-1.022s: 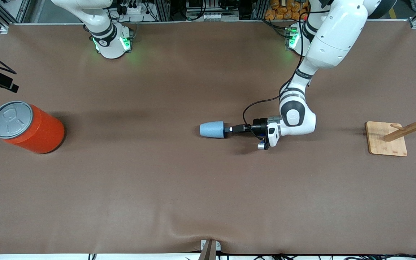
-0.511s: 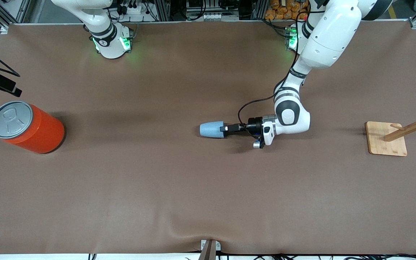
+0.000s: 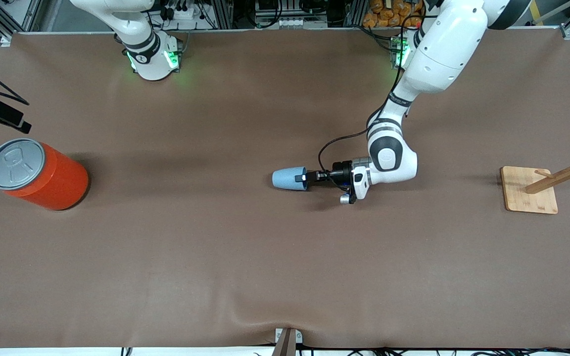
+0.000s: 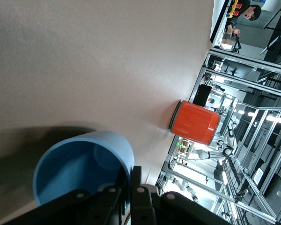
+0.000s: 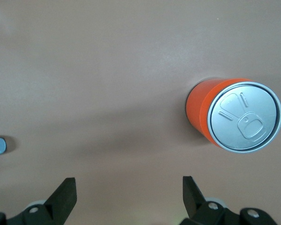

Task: Flip cup
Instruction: 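Lift the blue cup with the left gripper and rotate it upright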

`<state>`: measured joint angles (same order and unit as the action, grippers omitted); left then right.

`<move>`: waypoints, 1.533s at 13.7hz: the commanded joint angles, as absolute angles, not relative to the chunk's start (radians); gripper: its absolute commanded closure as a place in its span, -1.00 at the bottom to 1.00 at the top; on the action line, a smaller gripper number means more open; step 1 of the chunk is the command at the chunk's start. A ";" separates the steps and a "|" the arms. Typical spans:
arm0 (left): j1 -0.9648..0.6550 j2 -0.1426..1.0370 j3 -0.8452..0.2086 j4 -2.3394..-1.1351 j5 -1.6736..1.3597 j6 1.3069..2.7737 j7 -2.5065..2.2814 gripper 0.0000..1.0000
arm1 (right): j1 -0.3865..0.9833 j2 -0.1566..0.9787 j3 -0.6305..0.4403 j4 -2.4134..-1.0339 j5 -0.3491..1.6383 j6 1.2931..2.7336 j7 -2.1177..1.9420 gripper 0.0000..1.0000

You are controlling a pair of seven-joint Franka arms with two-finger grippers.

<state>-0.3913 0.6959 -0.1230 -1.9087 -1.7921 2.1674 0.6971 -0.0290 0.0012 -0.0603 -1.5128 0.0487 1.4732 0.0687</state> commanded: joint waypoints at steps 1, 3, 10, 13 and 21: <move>-0.396 0.696 -0.114 -1.861 -1.813 2.203 0.614 1.00 | -0.021 -0.023 -0.061 -1.529 0.055 1.471 0.016 -1.00; -0.393 0.683 -0.106 -1.819 -1.801 2.213 0.534 1.00 | -0.023 -0.026 -0.061 -1.531 0.055 1.465 -0.023 -1.00; -0.393 0.597 -0.071 -1.715 -1.636 2.365 0.137 1.00 | -0.023 -0.014 -0.066 -1.525 0.071 1.463 -0.087 -1.00; -0.390 0.577 -0.054 -1.663 -1.336 2.368 -0.136 1.00 | -0.032 -0.031 -0.071 -1.514 0.067 1.436 -0.087 -1.00; -0.387 0.471 -0.049 -1.638 -0.544 2.274 -0.675 1.00 | -0.074 -0.043 -0.074 -1.468 0.052 1.365 -0.072 -1.00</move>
<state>-0.3999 0.5222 -0.0598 -1.6186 -0.6732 2.3404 -0.6226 -0.0469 -0.0270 -0.0802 -1.4871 0.0515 1.3831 -0.0732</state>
